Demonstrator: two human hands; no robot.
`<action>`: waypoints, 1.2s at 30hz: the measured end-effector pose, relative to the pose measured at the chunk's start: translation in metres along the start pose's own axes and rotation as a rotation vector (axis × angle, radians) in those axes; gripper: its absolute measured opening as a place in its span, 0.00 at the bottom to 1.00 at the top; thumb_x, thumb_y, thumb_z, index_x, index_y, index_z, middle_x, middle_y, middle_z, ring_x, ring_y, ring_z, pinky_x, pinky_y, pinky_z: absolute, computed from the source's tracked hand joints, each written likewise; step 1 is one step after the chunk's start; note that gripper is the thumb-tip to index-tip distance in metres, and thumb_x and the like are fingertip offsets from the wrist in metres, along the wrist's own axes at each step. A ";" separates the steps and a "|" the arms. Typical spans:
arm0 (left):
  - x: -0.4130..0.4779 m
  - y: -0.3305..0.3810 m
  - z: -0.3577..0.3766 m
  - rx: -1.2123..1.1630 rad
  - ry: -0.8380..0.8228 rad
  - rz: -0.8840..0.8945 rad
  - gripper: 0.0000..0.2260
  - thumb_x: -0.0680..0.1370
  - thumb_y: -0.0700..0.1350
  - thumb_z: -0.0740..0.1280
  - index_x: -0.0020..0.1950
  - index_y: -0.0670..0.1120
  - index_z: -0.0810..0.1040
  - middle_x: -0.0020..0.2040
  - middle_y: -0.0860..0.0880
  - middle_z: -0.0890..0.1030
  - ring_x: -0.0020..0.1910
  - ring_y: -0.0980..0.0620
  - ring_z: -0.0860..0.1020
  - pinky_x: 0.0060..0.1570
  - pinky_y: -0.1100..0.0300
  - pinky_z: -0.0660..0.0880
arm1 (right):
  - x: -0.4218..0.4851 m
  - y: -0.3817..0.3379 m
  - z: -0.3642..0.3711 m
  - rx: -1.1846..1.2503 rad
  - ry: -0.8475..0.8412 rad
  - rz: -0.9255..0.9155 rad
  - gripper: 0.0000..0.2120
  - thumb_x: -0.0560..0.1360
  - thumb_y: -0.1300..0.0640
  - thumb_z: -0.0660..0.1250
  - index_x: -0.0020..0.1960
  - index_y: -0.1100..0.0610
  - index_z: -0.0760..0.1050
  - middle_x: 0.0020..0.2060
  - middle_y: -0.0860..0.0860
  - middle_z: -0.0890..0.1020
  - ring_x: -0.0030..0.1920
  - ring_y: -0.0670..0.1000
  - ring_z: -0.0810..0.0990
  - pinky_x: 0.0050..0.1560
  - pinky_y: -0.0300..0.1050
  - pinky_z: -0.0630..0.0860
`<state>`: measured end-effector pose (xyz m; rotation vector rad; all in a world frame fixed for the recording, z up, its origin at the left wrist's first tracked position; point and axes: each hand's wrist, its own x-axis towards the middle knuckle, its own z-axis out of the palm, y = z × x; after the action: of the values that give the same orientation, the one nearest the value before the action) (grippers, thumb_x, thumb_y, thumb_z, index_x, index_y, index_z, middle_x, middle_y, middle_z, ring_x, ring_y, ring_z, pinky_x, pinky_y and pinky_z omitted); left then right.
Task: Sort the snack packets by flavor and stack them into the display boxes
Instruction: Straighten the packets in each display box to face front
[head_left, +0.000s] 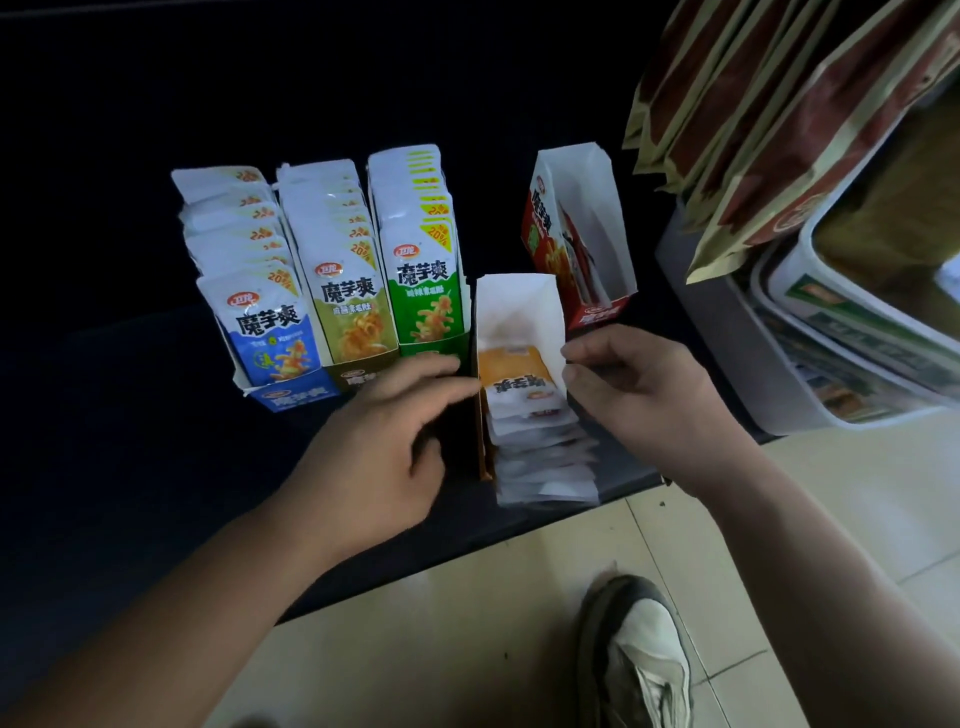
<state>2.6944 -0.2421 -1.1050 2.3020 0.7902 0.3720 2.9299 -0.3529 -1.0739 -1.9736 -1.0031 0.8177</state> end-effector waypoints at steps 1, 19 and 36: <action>-0.004 0.000 0.004 -0.001 -0.087 -0.011 0.33 0.75 0.41 0.75 0.77 0.60 0.71 0.79 0.65 0.61 0.76 0.63 0.65 0.73 0.57 0.69 | -0.002 0.001 0.001 0.021 -0.037 0.016 0.07 0.80 0.56 0.71 0.57 0.49 0.82 0.48 0.46 0.86 0.48 0.50 0.85 0.54 0.52 0.84; 0.035 0.030 0.041 -0.393 0.276 -0.400 0.24 0.76 0.48 0.76 0.68 0.55 0.69 0.54 0.63 0.78 0.54 0.68 0.79 0.53 0.63 0.79 | -0.008 0.006 0.010 0.464 -0.071 0.128 0.23 0.81 0.49 0.68 0.75 0.47 0.68 0.56 0.49 0.86 0.59 0.49 0.85 0.61 0.57 0.81; 0.018 0.021 0.055 -0.338 0.068 -0.409 0.17 0.84 0.51 0.64 0.73 0.63 0.69 0.51 0.55 0.85 0.45 0.53 0.86 0.46 0.50 0.85 | -0.004 0.018 0.041 0.049 0.173 0.166 0.13 0.78 0.36 0.68 0.55 0.43 0.76 0.45 0.43 0.85 0.45 0.43 0.85 0.44 0.52 0.85</action>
<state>2.7426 -0.2709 -1.1308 1.7721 1.1124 0.3654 2.9022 -0.3503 -1.1092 -2.0658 -0.7209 0.7382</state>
